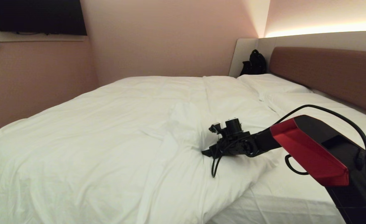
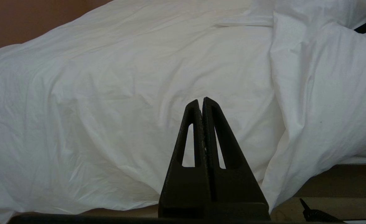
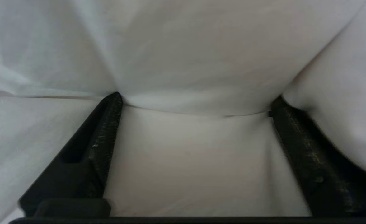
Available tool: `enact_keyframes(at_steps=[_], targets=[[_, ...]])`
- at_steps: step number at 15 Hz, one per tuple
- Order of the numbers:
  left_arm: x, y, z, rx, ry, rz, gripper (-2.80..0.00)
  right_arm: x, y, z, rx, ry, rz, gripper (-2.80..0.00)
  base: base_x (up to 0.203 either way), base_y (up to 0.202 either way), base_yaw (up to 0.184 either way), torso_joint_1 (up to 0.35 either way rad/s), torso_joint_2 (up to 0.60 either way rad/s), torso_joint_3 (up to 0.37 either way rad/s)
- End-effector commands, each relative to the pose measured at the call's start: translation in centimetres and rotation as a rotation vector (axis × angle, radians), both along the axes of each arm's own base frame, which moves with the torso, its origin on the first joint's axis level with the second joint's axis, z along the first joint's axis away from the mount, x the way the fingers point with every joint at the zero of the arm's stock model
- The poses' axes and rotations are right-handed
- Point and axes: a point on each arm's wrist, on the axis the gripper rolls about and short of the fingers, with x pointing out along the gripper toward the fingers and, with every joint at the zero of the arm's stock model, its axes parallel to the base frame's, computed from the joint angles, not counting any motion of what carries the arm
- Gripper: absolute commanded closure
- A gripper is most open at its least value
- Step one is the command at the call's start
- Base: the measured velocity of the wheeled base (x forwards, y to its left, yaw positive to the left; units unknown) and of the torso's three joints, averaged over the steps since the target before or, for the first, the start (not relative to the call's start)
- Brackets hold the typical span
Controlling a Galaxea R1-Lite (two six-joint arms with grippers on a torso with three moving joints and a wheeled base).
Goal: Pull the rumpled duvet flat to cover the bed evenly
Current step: Flatten the corners of the folded blanket
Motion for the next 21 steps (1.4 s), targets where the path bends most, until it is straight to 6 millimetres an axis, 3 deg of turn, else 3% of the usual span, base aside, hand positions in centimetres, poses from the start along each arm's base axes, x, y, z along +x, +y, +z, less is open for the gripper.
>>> enact_keyframes(at_steps=[1, 8, 12, 16, 18, 19, 21], targets=[[0.0, 0.0, 0.0, 0.001, 0.0, 0.0, 0.0, -0.1, -0.1, -1.1, -0.02, 0.052, -0.003, 0.0, 0.0, 0.0, 0.0, 0.0, 0.0, 0.0], [0.0, 0.0, 0.0, 0.001, 0.0, 0.0, 0.0, -0.3, -0.2, -0.2, 0.0, 0.049, -0.018, 0.0, 0.0, 0.0, 0.0, 0.0, 0.0, 0.0], [0.0, 0.0, 0.0, 0.001, 0.0, 0.0, 0.0, -1.9, -1.1, 5.1, 0.061, 0.002, -0.05, 0.0, 0.0, 0.0, 0.0, 0.0, 0.0, 0.0], [0.0, 0.0, 0.0, 0.001, 0.0, 0.0, 0.0, -5.2, -2.5, 10.7, 0.093, -0.058, -0.051, 0.0, 0.0, 0.0, 0.0, 0.0, 0.0, 0.0], [0.0, 0.0, 0.0, 0.001, 0.0, 0.0, 0.0, -8.1, -3.6, 13.3, 0.103, -0.078, -0.053, 0.0, 0.0, 0.0, 0.0, 0.0, 0.0, 0.0], [0.0, 0.0, 0.0, 0.001, 0.0, 0.0, 0.0, -9.3, -4.1, 13.8, 0.101, -0.071, -0.054, 0.0, 0.0, 0.0, 0.0, 0.0, 0.0, 0.0], [0.0, 0.0, 0.0, 0.001, 0.0, 0.0, 0.0, -13.1, -5.5, 15.9, 0.108, -0.088, -0.056, 0.0, 0.0, 0.0, 0.0, 0.0, 0.0, 0.0]])
